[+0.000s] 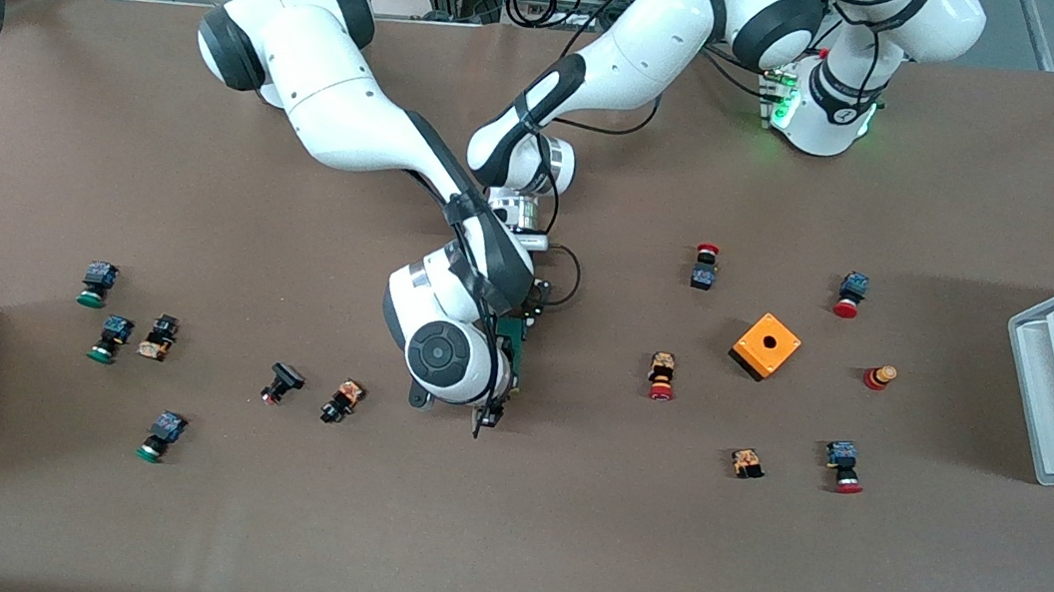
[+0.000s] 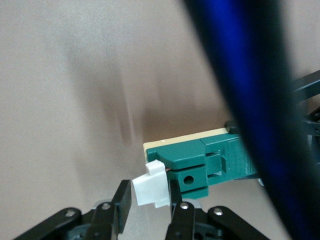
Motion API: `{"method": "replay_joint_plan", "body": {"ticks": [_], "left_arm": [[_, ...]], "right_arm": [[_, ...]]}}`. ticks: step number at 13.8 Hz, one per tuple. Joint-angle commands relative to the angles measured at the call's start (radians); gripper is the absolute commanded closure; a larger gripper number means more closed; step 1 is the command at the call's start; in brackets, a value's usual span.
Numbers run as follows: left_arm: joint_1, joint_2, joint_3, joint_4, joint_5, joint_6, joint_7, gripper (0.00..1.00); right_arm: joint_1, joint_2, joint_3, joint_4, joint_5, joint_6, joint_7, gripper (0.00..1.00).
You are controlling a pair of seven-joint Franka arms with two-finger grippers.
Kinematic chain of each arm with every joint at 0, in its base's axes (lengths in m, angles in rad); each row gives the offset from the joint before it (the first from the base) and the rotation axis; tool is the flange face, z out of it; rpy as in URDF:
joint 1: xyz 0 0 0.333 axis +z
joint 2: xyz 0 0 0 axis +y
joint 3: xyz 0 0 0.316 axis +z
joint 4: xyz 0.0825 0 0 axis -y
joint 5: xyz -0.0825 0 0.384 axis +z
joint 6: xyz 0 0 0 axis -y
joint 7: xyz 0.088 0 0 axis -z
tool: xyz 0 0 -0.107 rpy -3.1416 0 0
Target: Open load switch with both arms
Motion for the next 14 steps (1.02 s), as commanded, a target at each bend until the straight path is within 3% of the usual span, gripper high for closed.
{"method": "replay_joint_plan", "body": {"ticks": [1,14], "left_arm": [[0.008,0.017,-0.002,0.027,0.008,0.004,0.026,0.51],[0.008,0.017,-0.002,0.027,0.007,0.004,0.026,0.45]], "right_arm": [[-0.012,0.008,0.009,0.058,0.032,-0.042,0.020,0.62],[-0.015,0.016,0.005,0.052,0.030,-0.024,0.015,0.62]]}}
